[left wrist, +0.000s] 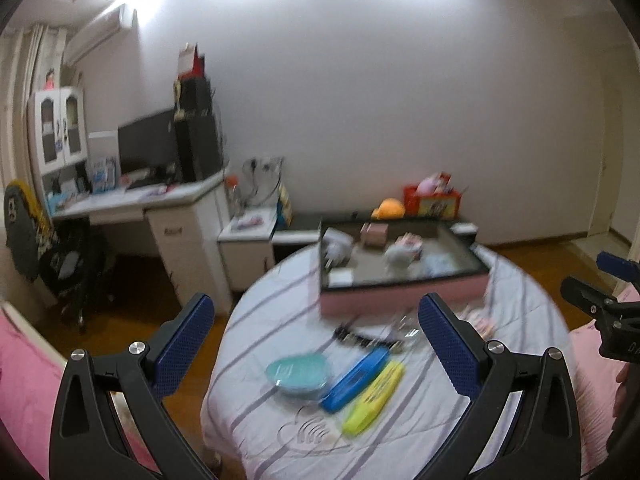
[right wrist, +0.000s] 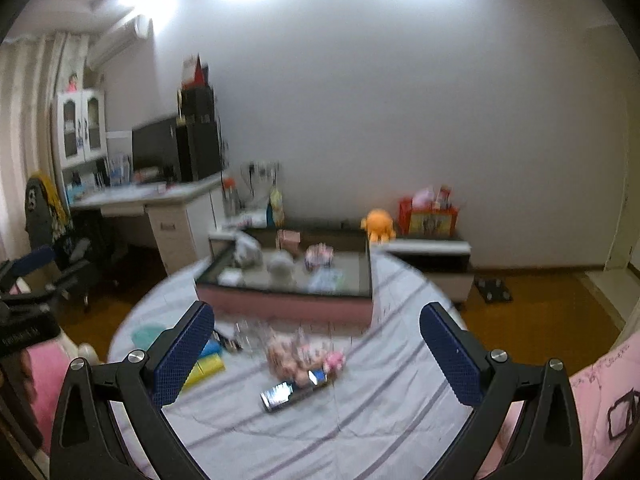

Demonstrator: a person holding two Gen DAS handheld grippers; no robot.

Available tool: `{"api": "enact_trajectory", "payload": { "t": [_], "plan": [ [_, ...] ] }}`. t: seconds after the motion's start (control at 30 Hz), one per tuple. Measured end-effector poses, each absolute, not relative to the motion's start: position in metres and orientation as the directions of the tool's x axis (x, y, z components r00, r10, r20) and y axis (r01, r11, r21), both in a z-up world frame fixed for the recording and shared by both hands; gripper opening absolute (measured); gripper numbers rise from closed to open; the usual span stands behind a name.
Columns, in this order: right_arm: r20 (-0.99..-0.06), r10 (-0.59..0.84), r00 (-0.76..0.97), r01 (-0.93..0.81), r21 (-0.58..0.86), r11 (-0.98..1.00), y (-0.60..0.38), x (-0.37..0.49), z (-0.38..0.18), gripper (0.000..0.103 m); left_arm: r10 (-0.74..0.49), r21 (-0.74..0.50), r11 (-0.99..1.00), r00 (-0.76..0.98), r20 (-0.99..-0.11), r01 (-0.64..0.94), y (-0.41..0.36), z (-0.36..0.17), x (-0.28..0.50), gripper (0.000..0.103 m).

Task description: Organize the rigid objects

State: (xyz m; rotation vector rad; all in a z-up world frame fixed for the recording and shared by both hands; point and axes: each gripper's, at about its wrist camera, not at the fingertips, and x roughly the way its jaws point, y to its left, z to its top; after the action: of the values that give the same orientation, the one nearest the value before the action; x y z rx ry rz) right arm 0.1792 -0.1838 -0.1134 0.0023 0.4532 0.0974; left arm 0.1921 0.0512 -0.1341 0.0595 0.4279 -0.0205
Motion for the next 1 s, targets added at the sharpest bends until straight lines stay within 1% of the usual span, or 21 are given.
{"api": "enact_trajectory", "payload": {
  "t": [0.1,0.2,0.3,0.47,0.63,0.73,0.8,0.87,0.9,0.93,1.0],
  "plan": [
    [-0.52,0.092,0.849,-0.092,0.026,0.995,-0.186,0.201,-0.145,0.103,0.02,0.057,0.998,0.88,-0.474,0.009,0.062,-0.157,0.207,0.103],
    [-0.577,0.092,0.811,-0.09,0.033,0.995,-0.188,0.215,-0.171,0.103,0.032,0.063,0.998,0.847,-0.531,0.002,0.073,-0.181,0.22,0.103],
    [-0.61,0.087,0.788,-0.082,0.036,0.996,-0.192,0.225,-0.187,0.103,0.054,0.069,0.997,0.8,-0.598,-0.016,0.083,-0.207,0.235,0.103],
    [-0.639,0.076,0.766,-0.063,0.043,0.997,-0.197,0.235,-0.2,0.103,0.024,0.032,0.999,0.741,-0.671,-0.003,0.088,-0.243,0.261,0.103],
    [-0.662,0.076,0.745,-0.052,0.055,0.997,-0.203,0.249,-0.21,0.103,-0.003,-0.002,1.0,0.701,-0.713,0.003,0.087,-0.264,0.28,0.103],
    [-0.672,0.072,0.737,-0.045,0.056,0.997,-0.207,0.254,-0.213,0.103,-0.024,-0.028,1.0,0.688,-0.725,0.006,0.087,-0.269,0.29,0.103],
    [-0.676,0.075,0.733,-0.045,0.061,0.997,-0.209,0.257,-0.215,0.103,-0.024,-0.035,0.999,0.701,-0.713,-0.001,0.088,-0.27,0.293,0.102],
    [-0.68,0.073,0.73,-0.045,0.058,0.997,-0.209,0.26,-0.216,0.103,-0.063,-0.073,0.997,0.698,-0.714,0.016,0.089,-0.272,0.296,0.089],
    [-0.682,0.07,0.728,-0.044,0.056,0.997,-0.21,0.261,-0.216,0.103,-0.101,-0.107,0.994,0.693,-0.714,0.036,0.089,-0.272,0.298,0.072],
    [-0.683,0.07,0.727,-0.044,0.056,0.997,-0.21,0.263,-0.217,0.103,-0.115,-0.119,0.992,0.691,-0.714,0.043,0.088,-0.273,0.299,0.073],
    [-0.689,0.073,0.721,-0.044,0.059,0.997,-0.212,0.266,-0.218,0.103,-0.09,-0.073,0.996,0.696,-0.713,0.054,0.081,-0.271,0.298,0.073]
  ]
}}
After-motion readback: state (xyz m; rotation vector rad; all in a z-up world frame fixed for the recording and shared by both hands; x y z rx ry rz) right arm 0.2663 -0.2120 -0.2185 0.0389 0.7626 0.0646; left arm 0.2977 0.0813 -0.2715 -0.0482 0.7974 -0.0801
